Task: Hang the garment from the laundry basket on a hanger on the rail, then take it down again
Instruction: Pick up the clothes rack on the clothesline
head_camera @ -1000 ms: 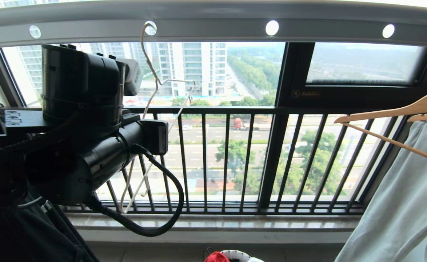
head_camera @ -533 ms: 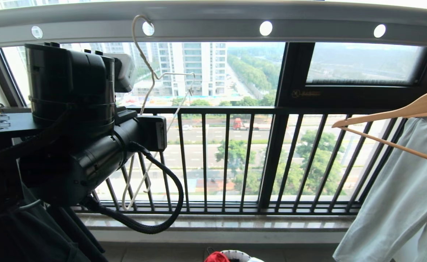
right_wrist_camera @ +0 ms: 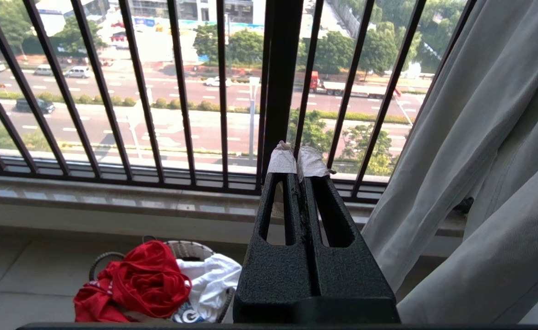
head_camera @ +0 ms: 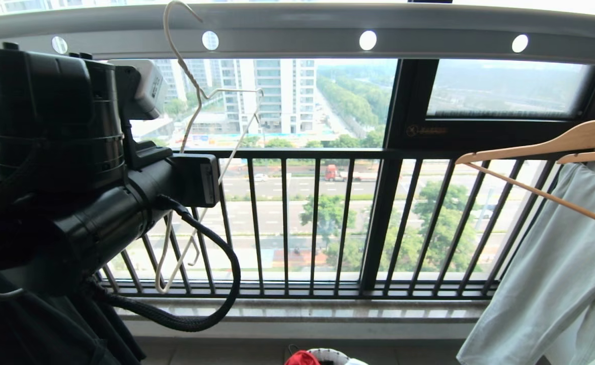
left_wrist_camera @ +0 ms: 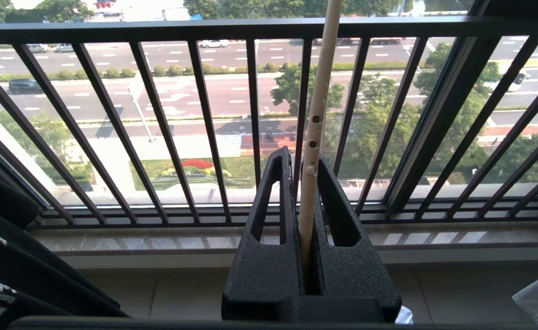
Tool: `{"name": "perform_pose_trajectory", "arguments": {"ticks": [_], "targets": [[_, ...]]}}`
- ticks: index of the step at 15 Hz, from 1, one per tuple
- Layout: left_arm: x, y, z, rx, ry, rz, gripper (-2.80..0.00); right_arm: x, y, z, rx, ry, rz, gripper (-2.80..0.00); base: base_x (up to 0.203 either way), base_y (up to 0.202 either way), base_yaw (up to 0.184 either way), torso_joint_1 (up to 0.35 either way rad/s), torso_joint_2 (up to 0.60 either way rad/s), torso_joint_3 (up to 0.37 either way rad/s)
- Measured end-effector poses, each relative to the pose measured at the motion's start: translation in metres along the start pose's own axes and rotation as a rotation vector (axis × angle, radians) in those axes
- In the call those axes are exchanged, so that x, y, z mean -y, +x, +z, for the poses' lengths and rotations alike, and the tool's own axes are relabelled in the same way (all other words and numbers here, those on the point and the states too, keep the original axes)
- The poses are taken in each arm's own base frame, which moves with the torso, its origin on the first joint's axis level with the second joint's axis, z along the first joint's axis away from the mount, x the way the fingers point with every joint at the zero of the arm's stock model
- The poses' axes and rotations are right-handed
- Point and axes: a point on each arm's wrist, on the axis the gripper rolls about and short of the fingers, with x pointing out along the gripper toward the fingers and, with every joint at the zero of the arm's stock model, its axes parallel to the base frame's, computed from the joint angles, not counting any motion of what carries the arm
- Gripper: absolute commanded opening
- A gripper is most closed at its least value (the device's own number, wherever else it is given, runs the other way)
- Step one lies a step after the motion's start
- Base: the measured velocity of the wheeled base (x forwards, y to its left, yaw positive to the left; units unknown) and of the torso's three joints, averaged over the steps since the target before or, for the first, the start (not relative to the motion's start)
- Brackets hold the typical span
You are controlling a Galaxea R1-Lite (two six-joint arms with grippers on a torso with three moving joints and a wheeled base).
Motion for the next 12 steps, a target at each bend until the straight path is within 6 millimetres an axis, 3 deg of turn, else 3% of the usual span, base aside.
{"name": "perform_pose_trajectory", "arguments": {"ticks": [5,10,12], "targets": [[-0.02,-0.028,0.019,0.059,-0.001,-0.009,-2.8,0.0,0.0,0.0,0.0,0.0,0.0,-2.8,0.0,0.0,0.0,0.0,0.0,0.0],[-0.057,-0.073,0.012,-0.075,0.109,-0.022,-2.8,0.0,0.0,0.0,0.0,0.0,0.0,-2.8,0.0,0.0,0.0,0.0,0.0,0.0],[-0.07,-0.092,0.008,-0.139,0.146,-0.102,-2.8,0.0,0.0,0.0,0.0,0.0,0.0,-2.8,0.0,0.0,0.0,0.0,0.0,0.0]]}}
